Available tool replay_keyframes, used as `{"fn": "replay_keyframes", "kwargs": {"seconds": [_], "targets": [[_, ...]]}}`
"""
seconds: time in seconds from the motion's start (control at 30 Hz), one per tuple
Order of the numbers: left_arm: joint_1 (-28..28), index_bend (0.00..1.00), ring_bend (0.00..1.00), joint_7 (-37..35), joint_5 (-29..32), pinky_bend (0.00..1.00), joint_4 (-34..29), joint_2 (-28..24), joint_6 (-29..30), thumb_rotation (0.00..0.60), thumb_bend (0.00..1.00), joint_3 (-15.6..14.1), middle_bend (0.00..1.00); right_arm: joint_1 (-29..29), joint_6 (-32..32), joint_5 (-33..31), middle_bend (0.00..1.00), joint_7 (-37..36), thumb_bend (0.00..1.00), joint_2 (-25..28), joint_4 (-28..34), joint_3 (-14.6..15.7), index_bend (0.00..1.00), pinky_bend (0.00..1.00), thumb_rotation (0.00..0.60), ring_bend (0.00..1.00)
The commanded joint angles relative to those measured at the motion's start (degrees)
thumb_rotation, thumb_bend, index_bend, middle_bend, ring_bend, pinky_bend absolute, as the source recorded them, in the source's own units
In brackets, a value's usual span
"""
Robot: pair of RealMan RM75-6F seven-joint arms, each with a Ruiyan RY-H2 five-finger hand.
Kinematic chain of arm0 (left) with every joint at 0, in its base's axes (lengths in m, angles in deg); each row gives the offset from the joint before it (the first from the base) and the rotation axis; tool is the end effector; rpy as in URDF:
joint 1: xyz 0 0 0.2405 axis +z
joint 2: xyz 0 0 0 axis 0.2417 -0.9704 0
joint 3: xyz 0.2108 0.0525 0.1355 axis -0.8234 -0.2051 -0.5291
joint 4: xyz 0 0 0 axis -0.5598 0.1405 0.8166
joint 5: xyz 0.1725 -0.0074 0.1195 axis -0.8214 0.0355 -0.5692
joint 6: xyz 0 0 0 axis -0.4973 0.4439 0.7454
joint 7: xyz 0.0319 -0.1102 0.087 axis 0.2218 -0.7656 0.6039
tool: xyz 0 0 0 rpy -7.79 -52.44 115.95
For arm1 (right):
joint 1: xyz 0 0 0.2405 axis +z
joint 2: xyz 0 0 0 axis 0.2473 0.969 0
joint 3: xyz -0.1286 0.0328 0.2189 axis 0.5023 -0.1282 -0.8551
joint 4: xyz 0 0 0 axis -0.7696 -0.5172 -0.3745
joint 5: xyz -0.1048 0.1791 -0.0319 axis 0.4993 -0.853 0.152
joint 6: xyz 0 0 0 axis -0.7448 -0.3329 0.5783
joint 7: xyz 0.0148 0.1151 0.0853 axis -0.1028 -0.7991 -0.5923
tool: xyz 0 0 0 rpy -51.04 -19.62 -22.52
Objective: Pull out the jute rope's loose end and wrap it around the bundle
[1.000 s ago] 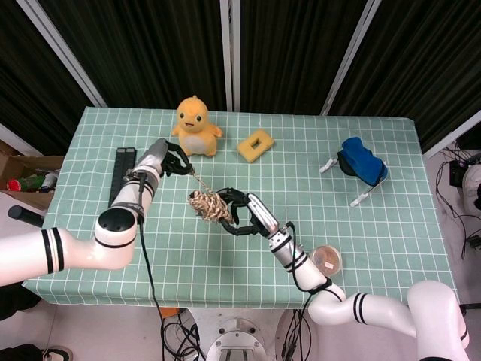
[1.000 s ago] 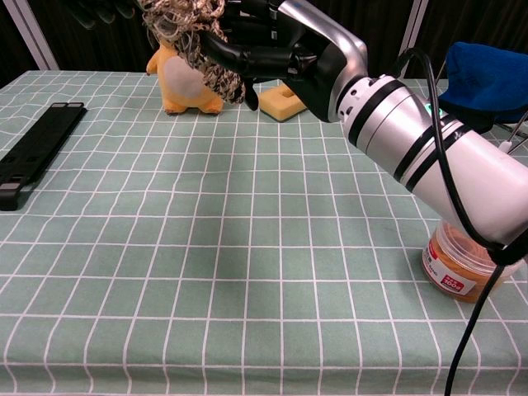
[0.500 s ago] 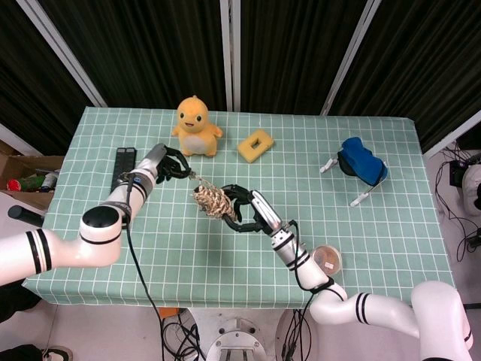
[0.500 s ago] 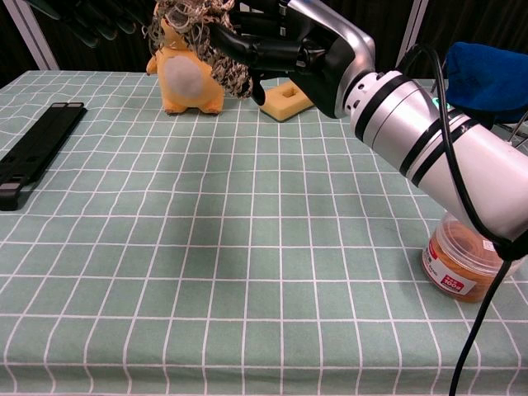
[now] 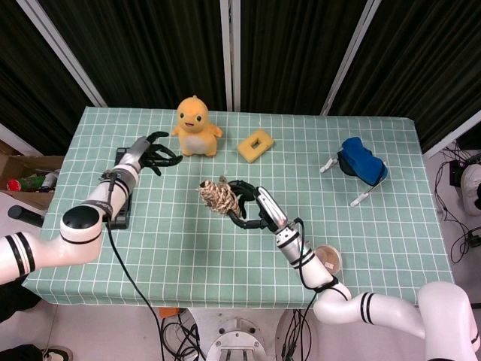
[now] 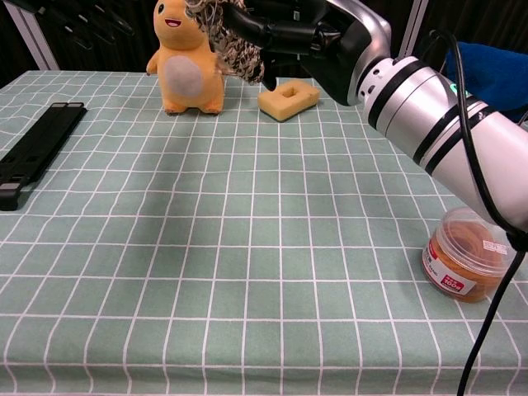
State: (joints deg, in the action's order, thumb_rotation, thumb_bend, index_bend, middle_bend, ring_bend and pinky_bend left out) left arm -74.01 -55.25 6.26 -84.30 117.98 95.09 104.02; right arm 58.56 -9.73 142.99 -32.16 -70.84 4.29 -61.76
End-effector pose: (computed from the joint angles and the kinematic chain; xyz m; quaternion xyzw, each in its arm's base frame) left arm -0.0879 0.4164 0.1215 -0.3901 -0.7822 -0.3557 0.3307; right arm -0.0469 -0.3207 -0.0356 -0.4396 0.6142 -0.6549 0.0227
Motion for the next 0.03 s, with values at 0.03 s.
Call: {"fn": "replay_keyframes", "kwargs": {"seconds": [0.03], "targets": [[1.37,0.11,0.4,-2.41,-1.88,0.56,1.06,-0.55,-1.26,0.456,0.22,-0.77,0.35,-0.17,-0.13,-0.05,0.65,0.02,0.8,0.34,0.31,-0.08,0.81,0.8,0.6,0.59]]}}
